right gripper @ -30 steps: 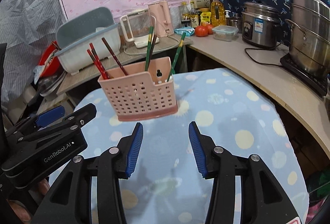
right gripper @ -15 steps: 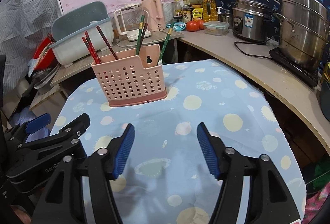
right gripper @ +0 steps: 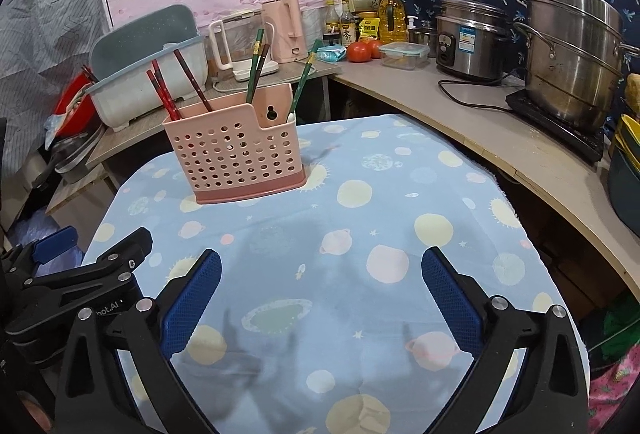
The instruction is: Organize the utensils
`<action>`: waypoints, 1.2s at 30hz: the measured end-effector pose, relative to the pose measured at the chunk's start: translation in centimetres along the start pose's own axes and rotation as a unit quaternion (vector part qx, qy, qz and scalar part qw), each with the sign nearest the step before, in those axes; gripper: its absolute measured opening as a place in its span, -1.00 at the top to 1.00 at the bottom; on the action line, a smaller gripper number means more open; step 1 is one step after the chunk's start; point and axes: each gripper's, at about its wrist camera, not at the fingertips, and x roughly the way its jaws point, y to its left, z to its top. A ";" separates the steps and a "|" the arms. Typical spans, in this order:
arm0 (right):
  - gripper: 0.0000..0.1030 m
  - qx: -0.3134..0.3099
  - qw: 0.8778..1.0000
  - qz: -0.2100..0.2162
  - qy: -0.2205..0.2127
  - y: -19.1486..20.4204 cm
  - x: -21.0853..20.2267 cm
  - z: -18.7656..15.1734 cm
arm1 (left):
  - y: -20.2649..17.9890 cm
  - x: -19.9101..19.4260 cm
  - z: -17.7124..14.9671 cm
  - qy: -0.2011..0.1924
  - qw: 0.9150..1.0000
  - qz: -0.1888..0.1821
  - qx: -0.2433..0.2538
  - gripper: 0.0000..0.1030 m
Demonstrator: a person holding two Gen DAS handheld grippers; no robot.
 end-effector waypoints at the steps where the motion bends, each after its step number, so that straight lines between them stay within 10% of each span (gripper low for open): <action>1: -0.89 0.000 1.000 -0.001 0.000 0.0 0.0 0.0 | 0.0 0.0 0.0 0.000 1.000 0.001 0.000 -0.86; 36: -0.89 -0.009 1.000 -0.016 0.008 0.7 0.2 -0.7 | -0.1 0.2 -0.3 0.005 1.000 0.020 0.010 -0.86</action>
